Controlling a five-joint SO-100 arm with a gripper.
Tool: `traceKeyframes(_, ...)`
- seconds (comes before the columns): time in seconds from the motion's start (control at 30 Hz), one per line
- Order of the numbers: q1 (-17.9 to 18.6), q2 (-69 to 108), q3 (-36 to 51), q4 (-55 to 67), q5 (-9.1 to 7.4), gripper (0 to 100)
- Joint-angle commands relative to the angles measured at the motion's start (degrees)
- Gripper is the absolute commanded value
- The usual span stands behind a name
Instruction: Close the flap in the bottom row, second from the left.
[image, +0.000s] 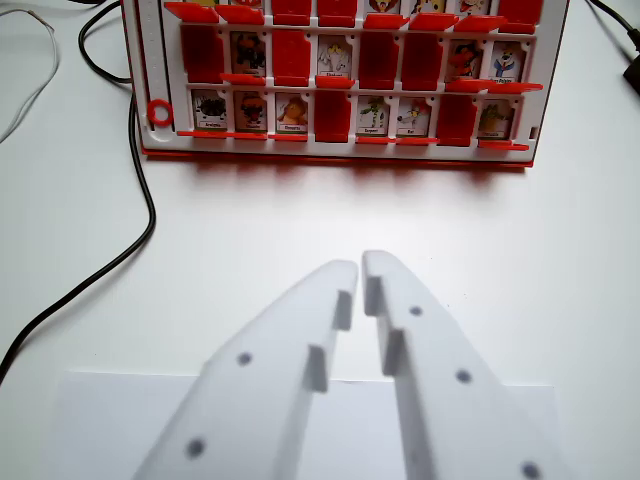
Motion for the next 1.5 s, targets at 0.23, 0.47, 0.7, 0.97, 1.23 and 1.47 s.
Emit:
traceKeyframes(0.23,0.00,-1.14,-3.34,-1.05,-0.18,0)
traceKeyframes(0.47,0.00,-1.85,-2.90,-2.20,-0.35,0)
traceKeyframes(0.7,-0.97,-5.71,-2.29,-6.15,-0.97,0)
traceKeyframes(0.97,-2.55,-13.27,-0.62,-12.66,-2.72,0)
traceKeyframes(1.23,-4.92,-20.65,4.48,-21.62,-4.04,0)
traceKeyframes(1.47,-5.80,-32.52,6.59,-33.13,-3.87,0)
